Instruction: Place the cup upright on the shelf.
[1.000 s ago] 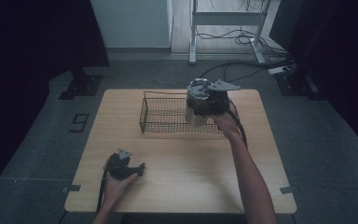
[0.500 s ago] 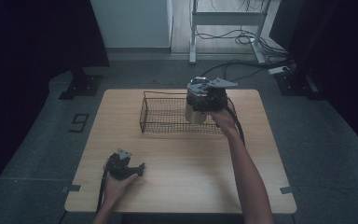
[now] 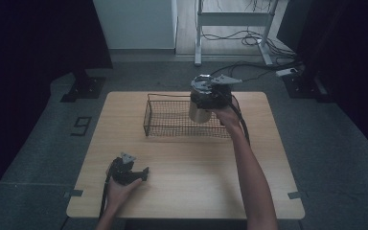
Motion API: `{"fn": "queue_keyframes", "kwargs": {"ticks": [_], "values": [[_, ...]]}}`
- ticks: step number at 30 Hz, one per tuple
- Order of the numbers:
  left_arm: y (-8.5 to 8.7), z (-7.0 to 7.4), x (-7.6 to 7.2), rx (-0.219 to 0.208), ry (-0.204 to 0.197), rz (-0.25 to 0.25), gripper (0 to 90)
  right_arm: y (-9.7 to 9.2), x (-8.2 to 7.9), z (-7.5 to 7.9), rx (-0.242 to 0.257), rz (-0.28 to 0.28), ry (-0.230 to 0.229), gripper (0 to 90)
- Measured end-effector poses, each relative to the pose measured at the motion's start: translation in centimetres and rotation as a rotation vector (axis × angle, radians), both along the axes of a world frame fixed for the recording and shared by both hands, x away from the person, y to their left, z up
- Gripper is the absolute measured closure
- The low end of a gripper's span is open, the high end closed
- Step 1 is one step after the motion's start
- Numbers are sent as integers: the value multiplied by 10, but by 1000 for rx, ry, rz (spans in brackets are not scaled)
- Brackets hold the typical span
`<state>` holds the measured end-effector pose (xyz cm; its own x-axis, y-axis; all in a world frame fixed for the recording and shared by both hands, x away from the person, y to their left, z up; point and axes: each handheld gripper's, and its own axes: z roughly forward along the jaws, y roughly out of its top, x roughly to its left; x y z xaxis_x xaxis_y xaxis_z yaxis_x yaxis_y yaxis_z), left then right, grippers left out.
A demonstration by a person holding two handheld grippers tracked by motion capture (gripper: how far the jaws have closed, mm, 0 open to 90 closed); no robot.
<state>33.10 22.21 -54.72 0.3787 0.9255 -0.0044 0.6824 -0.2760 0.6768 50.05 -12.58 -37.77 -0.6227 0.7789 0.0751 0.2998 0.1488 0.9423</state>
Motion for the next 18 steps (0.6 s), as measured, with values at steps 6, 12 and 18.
{"fn": "queue_keyframes", "kwargs": {"ticks": [6, 12, 18], "values": [[0, 0, 0, 0, 0, 0, 85, 3, 10, -4, -2, -4, 12, 31], [0, 0, 0, 0, -2, 0, 86, 2, 13, -9, -6, -12, 12, 31], [0, 0, 0, 0, -1, -1, 87, -1, 16, -16, -4, -20, 22, 32]]}}
